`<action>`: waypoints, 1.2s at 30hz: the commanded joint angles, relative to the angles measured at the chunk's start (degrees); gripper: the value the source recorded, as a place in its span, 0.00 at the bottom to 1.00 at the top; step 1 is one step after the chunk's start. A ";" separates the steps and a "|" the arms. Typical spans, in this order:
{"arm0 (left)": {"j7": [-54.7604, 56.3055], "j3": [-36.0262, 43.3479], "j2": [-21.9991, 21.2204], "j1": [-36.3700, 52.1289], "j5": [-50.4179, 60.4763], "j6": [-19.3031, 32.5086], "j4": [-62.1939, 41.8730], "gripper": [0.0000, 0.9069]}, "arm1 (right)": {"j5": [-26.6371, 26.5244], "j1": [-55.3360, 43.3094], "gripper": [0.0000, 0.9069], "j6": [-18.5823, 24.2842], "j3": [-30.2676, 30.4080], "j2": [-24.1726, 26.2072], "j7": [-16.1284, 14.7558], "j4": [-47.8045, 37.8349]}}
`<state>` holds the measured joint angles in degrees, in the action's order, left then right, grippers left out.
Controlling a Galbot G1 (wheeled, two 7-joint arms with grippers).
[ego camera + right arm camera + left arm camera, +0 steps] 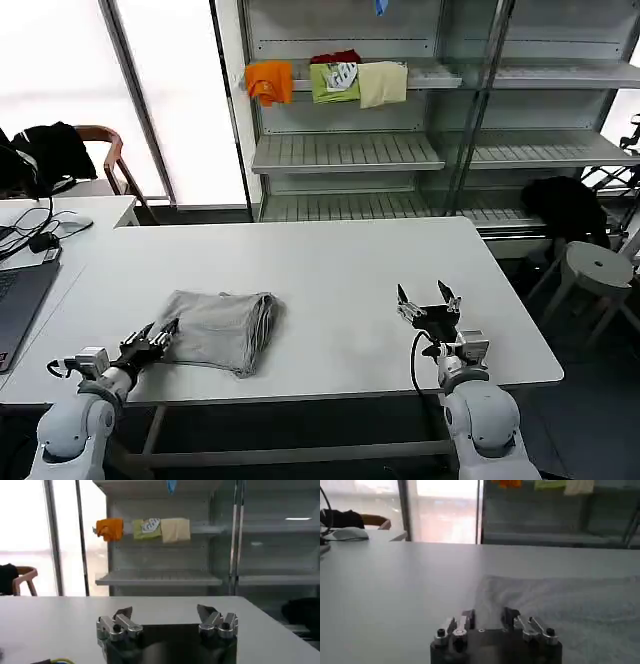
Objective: Fold and organize the clothes.
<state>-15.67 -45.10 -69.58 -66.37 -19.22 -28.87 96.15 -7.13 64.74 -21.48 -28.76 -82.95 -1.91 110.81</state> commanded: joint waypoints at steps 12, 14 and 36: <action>-0.78 -3.23 0.05 0.38 5.47 7.22 0.11 0.01 | 0.00 0.05 1.00 0.10 0.00 0.12 0.30 0.12; -1.16 -5.84 2.33 0.97 10.25 8.17 0.66 0.01 | -0.03 -0.01 1.00 0.13 0.14 0.15 0.27 -0.06; -9.00 -10.03 13.66 8.21 26.50 8.15 14.31 0.02 | 2.09 -0.65 1.00 1.57 2.24 -0.51 0.08 -1.91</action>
<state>-22.85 -57.65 -52.97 -56.68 -1.08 -22.26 99.55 -5.59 63.50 -20.44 -26.50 -83.56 -1.85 109.11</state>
